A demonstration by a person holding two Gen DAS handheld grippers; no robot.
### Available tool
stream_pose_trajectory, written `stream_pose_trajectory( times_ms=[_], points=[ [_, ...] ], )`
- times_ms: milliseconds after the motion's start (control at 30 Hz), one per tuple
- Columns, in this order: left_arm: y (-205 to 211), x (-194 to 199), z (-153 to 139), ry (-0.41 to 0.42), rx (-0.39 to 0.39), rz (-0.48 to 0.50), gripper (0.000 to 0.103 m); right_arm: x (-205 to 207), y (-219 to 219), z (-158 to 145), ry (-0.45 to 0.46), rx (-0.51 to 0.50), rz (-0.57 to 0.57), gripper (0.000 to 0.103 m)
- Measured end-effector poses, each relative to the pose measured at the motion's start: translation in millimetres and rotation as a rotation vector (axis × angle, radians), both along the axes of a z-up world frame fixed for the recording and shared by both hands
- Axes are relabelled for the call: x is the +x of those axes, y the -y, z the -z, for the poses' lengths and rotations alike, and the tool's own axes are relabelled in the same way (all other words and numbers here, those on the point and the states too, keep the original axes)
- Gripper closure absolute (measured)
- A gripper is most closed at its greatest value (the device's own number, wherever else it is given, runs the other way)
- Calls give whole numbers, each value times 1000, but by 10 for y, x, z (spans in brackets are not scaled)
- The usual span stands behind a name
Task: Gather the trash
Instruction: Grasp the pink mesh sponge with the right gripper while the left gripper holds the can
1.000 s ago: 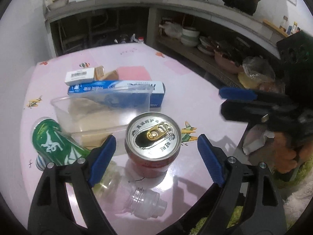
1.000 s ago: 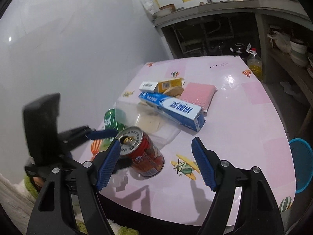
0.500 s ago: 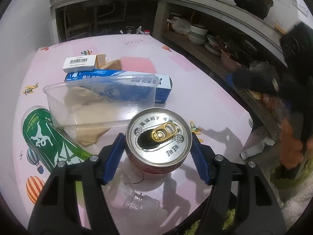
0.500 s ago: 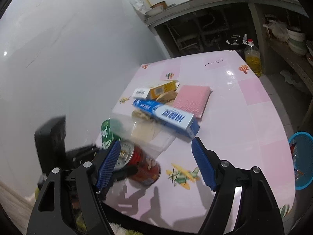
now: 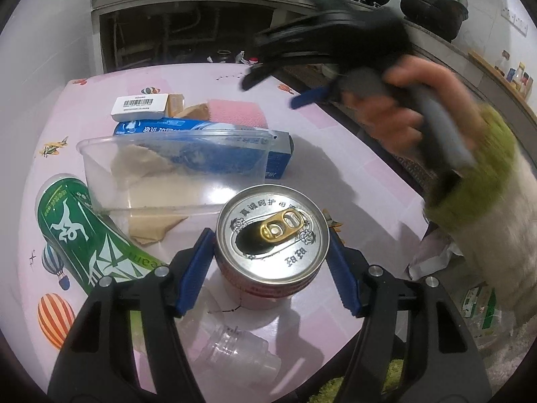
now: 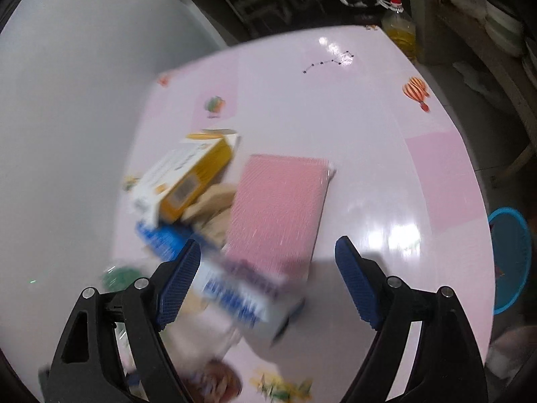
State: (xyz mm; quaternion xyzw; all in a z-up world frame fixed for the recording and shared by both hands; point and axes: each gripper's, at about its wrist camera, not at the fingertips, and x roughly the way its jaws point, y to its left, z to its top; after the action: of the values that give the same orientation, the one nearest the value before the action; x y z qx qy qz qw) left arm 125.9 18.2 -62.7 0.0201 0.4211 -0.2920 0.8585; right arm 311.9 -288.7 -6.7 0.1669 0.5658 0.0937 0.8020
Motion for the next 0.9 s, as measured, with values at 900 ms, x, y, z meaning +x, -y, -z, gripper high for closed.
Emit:
stream_pose_trajectory(
  times_ms=[900],
  points=[
    [-5, -8, -9, -15, -26, 31, 40, 319, 370, 464, -130, -165, 8, 23]
  ],
)
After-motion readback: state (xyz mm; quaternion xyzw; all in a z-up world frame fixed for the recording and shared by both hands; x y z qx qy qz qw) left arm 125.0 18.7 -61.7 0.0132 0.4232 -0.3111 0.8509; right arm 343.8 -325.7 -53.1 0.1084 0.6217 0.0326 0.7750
